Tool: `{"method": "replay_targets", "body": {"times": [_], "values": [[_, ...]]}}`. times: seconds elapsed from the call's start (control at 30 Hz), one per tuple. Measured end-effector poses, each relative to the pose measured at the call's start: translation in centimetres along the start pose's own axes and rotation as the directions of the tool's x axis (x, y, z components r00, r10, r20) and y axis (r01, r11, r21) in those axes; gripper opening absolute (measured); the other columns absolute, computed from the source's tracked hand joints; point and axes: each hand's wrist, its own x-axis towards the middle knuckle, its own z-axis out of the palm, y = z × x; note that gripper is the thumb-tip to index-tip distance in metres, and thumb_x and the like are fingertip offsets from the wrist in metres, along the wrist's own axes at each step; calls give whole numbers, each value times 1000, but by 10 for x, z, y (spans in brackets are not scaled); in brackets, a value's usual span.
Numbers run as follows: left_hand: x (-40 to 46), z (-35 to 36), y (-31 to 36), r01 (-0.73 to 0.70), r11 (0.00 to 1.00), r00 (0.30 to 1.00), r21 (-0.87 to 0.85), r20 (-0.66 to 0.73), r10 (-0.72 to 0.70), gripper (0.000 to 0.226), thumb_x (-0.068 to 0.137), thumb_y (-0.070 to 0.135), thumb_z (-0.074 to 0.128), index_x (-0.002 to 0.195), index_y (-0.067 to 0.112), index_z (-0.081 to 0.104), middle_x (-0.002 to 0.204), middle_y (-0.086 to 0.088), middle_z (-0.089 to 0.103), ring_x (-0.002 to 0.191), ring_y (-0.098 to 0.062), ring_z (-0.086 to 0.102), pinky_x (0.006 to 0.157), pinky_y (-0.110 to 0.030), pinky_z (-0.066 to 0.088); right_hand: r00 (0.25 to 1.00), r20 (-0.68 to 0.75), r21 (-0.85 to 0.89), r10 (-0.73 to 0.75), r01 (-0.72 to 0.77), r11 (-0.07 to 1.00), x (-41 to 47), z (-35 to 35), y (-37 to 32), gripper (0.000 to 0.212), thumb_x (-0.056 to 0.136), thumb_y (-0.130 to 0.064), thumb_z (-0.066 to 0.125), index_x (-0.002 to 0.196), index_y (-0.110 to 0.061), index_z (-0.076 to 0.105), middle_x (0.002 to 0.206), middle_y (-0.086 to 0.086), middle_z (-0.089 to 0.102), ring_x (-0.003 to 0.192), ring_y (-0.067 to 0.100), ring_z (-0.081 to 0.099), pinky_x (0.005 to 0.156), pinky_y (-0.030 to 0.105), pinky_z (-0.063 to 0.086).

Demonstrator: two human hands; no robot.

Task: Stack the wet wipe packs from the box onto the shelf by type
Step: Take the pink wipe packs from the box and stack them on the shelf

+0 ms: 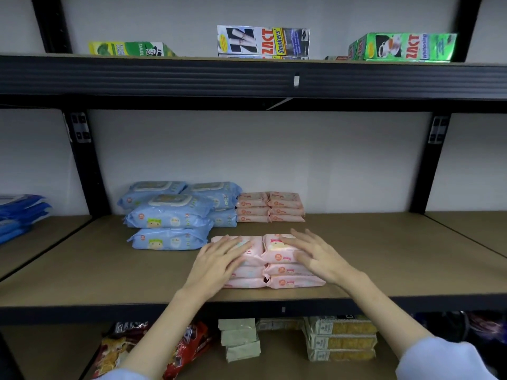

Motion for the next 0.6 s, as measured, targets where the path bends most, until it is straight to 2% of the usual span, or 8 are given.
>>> {"method": "replay_targets", "body": {"times": [0.07,0.1,0.2,0.27,0.33,0.43,0.5,0.6], "values": [[0,2,4,1,997,999,75,-44,2,51,98,51,6,122,43,51,120,11,64,110,-16,62,88,-24,30,1000,-2,-93,-4,4,996,2,2,-2,43,97,-42,32,140,-47,27,157,-9,15,146,19,5,116,41,6],[0,1,7,0,995,999,96,-45,4,53,97,53,7,118,43,54,117,11,65,108,-17,63,90,-26,32,1000,-9,-156,-10,8,988,2,3,-3,48,93,-53,26,140,-48,26,157,-10,14,146,18,4,116,44,3],[8,-3,12,-4,989,1000,145,-26,8,65,93,61,4,110,38,63,118,9,66,112,-19,62,97,-38,31,995,-79,-297,-69,42,954,2,2,-10,83,70,-83,10,142,-45,27,157,-9,11,146,14,2,115,52,-1],[13,-5,20,4,989,999,151,35,-9,82,85,67,-8,125,33,55,136,5,53,128,-18,48,108,-39,28,994,-77,-326,-76,46,944,4,2,-15,92,67,-85,7,145,-39,21,158,-8,10,146,13,6,116,48,5],[20,-2,22,29,995,995,97,89,-38,97,70,72,-18,140,31,36,150,7,33,140,-15,29,112,-34,21,998,-33,-353,-59,44,935,8,5,-15,82,78,-79,14,148,-35,15,158,-7,11,145,14,11,115,40,12],[19,4,27,21,994,999,111,37,-25,86,86,63,-9,121,26,60,129,3,59,117,-17,58,92,-31,48,996,12,-327,-91,90,941,11,4,-2,59,93,-60,28,147,-37,18,157,-10,16,145,13,15,115,33,15],[18,9,30,33,990,999,135,1,-33,77,95,55,-1,104,26,70,109,4,70,97,-17,68,75,-29,54,992,20,-280,-126,127,952,7,0,4,70,84,-71,20,146,-38,20,156,-12,17,145,12,14,116,33,12],[15,9,35,53,992,998,116,-48,-48,77,95,56,0,105,24,70,110,1,70,96,-19,69,75,-31,54,988,-58,-190,-143,130,973,0,-2,7,82,70,-76,24,144,-41,19,154,-15,8,145,13,8,118,39,7]]}}
